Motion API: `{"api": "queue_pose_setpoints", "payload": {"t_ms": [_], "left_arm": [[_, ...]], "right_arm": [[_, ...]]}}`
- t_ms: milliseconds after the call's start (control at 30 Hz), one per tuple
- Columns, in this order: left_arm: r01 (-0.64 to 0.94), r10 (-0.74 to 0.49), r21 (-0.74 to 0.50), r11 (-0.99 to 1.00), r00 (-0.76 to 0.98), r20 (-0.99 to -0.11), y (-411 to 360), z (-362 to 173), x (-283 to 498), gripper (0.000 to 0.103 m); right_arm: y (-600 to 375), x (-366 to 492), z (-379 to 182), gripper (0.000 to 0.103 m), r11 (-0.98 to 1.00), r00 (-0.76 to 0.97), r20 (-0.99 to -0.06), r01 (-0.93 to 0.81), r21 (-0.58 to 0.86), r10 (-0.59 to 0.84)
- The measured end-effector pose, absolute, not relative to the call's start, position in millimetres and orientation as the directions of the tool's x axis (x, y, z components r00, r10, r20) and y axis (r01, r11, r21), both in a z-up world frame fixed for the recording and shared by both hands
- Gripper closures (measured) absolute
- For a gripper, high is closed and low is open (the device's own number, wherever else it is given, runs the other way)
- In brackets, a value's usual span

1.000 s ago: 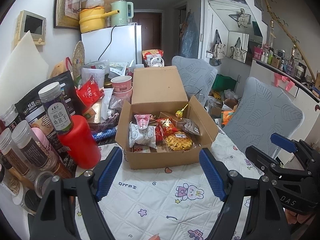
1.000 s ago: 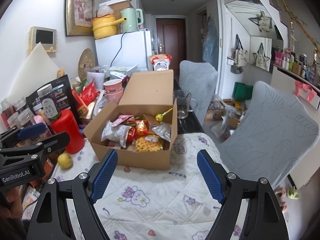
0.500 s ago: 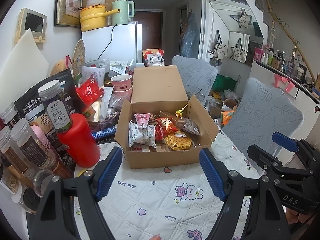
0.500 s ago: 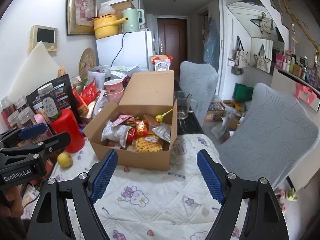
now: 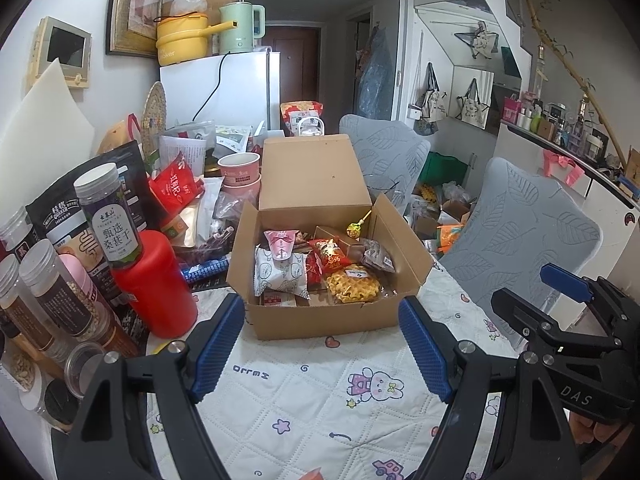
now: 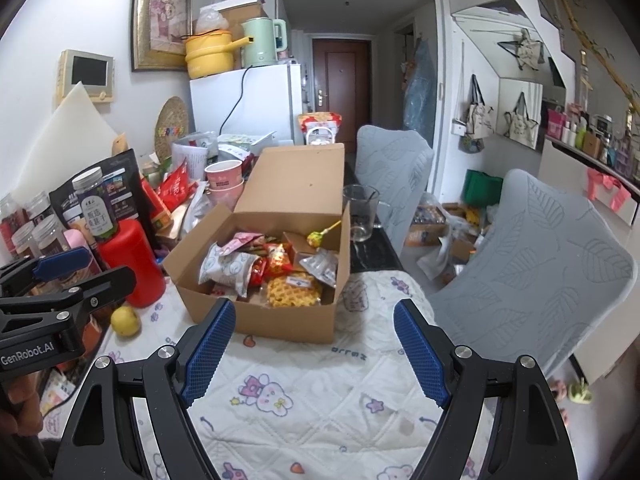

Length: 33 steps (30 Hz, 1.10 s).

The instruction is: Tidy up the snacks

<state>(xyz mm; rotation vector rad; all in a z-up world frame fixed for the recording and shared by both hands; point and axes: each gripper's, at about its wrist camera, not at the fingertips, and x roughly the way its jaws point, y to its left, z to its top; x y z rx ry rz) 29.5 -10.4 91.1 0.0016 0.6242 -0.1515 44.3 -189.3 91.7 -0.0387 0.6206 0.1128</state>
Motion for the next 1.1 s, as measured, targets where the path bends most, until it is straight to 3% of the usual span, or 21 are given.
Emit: {"api": "queue_pose_setpoints", "payload": {"t_ms": [1100], "left_arm": [[0.207, -0.179, -0.023, 0.978, 0.776, -0.605, -15.2, 80.9, 32.4, 0.024]], "right_arm": [[-190.7, 33.4, 85.1, 0.021, 0.997, 0.796, -0.602, -0.077, 0.001, 0.062]]}}
